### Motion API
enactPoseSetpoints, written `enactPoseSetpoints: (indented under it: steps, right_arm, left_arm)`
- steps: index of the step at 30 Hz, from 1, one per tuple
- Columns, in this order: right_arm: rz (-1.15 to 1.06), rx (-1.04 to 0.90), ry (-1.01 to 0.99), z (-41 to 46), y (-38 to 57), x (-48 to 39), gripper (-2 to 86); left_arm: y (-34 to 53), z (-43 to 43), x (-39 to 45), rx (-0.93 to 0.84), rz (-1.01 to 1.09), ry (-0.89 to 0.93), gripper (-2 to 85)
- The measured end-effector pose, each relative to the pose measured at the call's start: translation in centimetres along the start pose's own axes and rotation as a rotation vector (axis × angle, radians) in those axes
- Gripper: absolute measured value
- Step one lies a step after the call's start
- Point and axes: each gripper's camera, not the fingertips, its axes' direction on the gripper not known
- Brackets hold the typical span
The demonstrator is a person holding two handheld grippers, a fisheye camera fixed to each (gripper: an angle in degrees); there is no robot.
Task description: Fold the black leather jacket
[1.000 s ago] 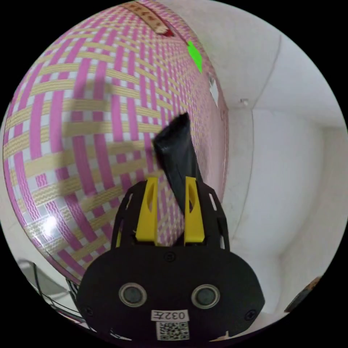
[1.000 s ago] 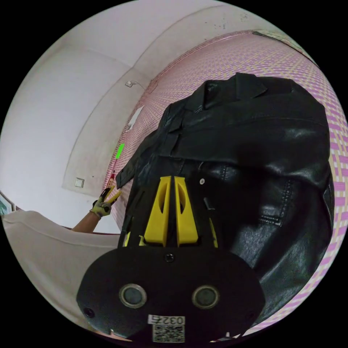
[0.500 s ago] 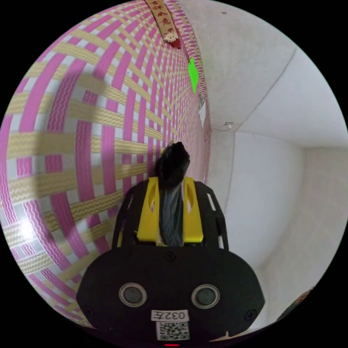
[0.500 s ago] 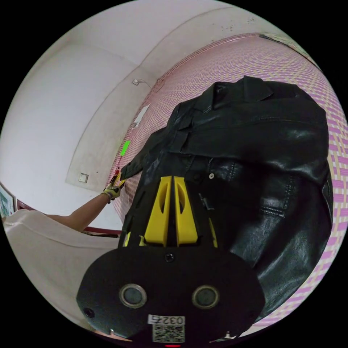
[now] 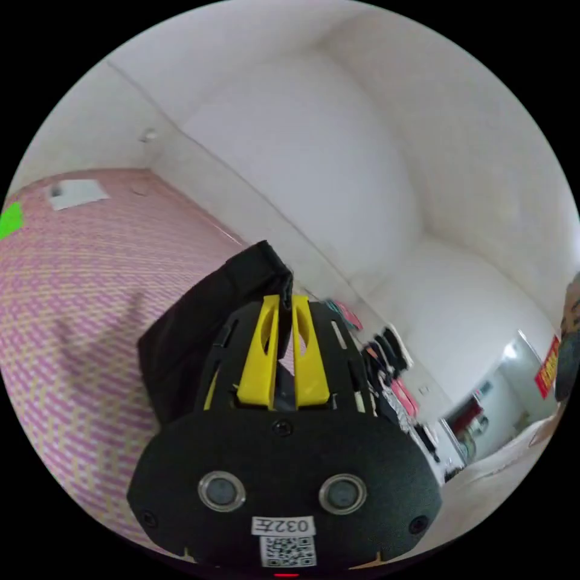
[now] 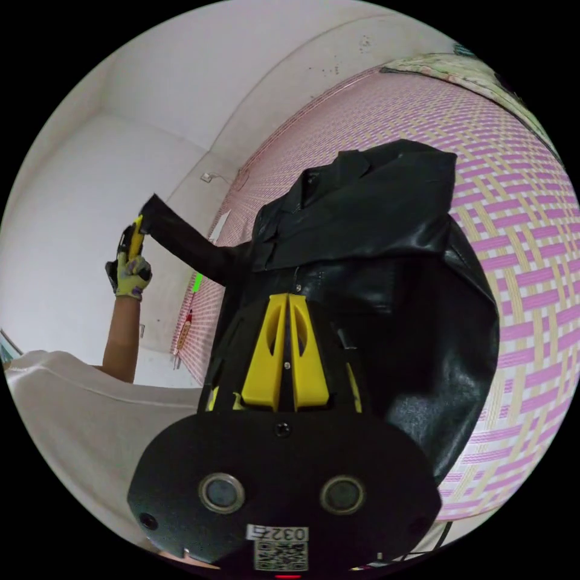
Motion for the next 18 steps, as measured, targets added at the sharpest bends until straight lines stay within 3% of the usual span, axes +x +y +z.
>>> enactPoseSetpoints:
  steps: [4, 7, 10, 18]
  right_arm:
    - [0.032, 0.024, 0.006, -0.9, 0.3, 2.3, -1.0]
    - [0.052, 0.028, 0.018, -1.2, 0.6, 4.0, -1.0]
    - [0.068, 0.034, 0.03, -1.8, 0.9, 5.5, -1.0]
    - [0.136, 0.071, 0.045, -2.7, 1.7, 9.6, -1.0]
  left_arm:
    - [7.9, 17.4, 8.1, -0.307, 0.064, 0.184, -0.9]
    - [17.6, 28.7, 8.7, -0.611, 0.001, 0.15, -1.0]
    - [25.1, 34.6, 7.3, -0.813, -0.075, 0.069, -1.2]
    - [26.3, 35.6, 15.0, -0.729, 0.071, 0.183, -0.3]
